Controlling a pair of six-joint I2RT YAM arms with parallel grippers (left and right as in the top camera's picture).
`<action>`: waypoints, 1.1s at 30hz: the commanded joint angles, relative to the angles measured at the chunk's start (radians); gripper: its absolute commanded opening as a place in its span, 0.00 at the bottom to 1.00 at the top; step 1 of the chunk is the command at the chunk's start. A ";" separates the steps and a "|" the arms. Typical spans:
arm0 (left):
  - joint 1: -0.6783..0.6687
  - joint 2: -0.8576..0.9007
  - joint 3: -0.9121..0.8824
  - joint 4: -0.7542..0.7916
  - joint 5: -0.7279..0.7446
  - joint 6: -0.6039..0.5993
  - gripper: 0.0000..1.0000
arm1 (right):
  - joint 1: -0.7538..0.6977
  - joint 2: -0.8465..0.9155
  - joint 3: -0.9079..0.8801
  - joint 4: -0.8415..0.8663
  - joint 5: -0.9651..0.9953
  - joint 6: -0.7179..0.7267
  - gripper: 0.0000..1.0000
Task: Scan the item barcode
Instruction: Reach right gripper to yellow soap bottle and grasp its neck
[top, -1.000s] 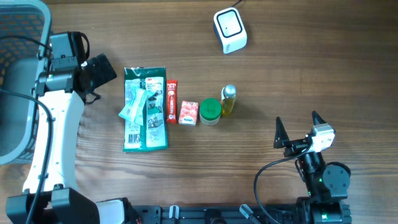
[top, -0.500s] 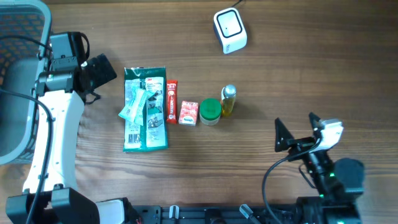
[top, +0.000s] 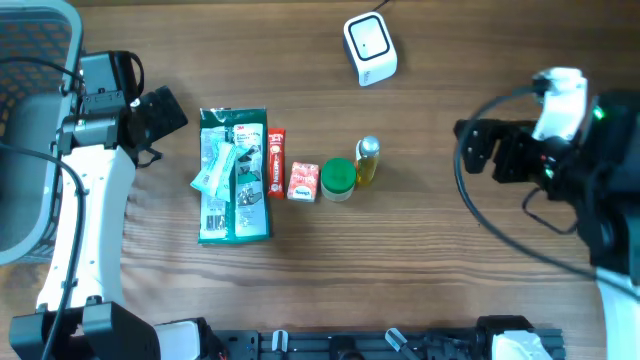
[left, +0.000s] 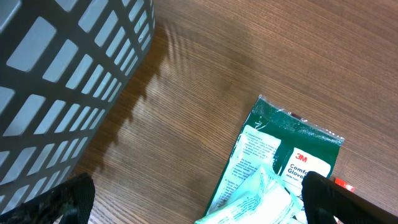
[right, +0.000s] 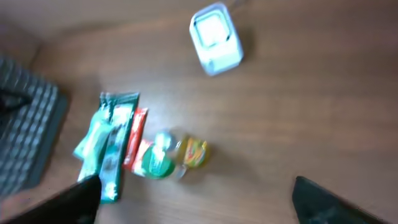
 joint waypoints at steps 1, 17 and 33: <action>0.006 -0.002 0.006 0.002 -0.002 -0.013 1.00 | 0.006 0.099 0.017 -0.051 -0.104 0.003 0.86; 0.006 -0.002 0.006 0.002 -0.002 -0.013 1.00 | 0.253 0.226 0.016 -0.032 0.055 0.055 0.97; 0.006 -0.002 0.006 0.002 -0.002 -0.013 1.00 | 0.497 0.392 0.016 0.079 0.404 0.270 0.97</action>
